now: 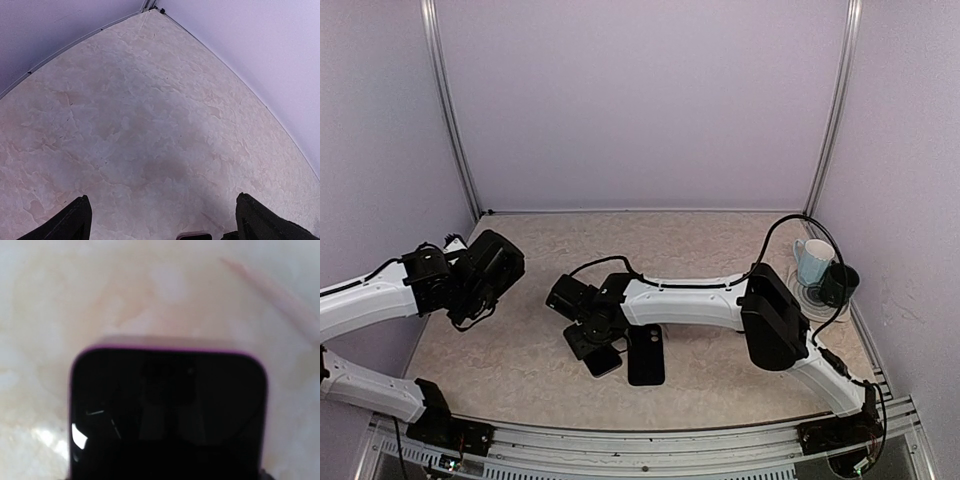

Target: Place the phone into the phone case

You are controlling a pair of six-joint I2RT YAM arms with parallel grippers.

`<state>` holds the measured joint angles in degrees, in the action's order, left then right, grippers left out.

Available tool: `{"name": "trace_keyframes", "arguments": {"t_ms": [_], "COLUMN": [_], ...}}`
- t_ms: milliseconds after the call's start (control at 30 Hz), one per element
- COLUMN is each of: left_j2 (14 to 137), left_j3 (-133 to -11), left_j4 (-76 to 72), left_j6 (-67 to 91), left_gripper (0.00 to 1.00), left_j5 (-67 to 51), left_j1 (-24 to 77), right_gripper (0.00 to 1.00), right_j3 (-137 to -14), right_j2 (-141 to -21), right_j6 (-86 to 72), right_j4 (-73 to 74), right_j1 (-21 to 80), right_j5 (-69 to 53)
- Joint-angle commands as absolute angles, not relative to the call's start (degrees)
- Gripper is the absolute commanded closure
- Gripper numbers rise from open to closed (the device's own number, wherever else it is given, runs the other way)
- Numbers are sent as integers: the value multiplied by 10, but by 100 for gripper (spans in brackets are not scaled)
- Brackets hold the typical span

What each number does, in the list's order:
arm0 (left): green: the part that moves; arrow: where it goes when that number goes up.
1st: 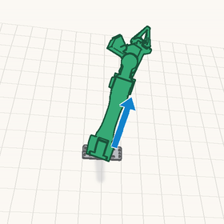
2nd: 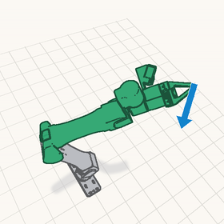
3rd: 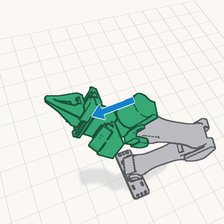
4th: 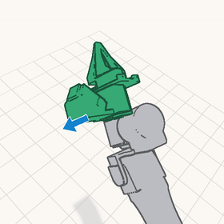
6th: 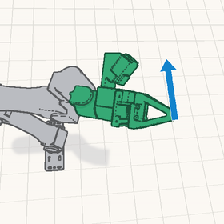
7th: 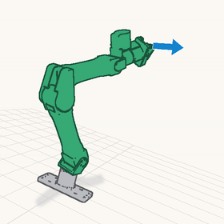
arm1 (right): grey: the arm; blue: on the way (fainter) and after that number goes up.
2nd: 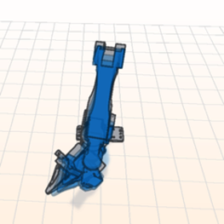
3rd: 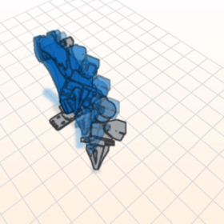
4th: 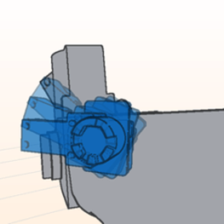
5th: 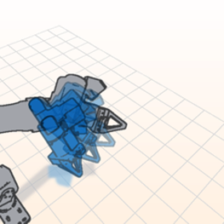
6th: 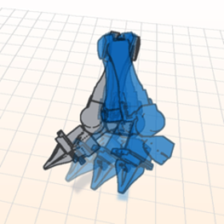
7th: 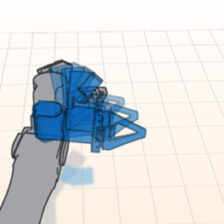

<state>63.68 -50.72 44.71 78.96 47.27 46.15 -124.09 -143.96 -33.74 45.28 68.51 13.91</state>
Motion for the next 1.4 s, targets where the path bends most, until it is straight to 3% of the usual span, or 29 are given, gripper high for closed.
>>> {"name": "trace_keyframes", "arguments": {"t_ms": [0,300,800,967,1167,1367], "left_j2": [660,666,721,702,695,841], "left_j3": [-504,-474,-493,-428,-344,-400], "left_j4": [420,414,388,234,-2,-9], "left_j6": [770,814,760,646,512,436], "left_gripper": [1,1,1,1,5,12], "left_j5": [476,471,477,408,228,165], "left_j1": [458,460,459,478,513,574], "right_gripper": [41,50,58,58,58,58], "right_j3": [-1201,-1148,-899,-829,-736,-640], "right_j2": [-1432,-1354,-1165,-1081,-991,-913], "right_j6": [-340,-289,-258,-251,-283,-291], "right_j4": [507,416,92,48,53,51], "right_j1": [690,690,646,638,607,566], "right_j5": [126,151,78,134,198,207]}}
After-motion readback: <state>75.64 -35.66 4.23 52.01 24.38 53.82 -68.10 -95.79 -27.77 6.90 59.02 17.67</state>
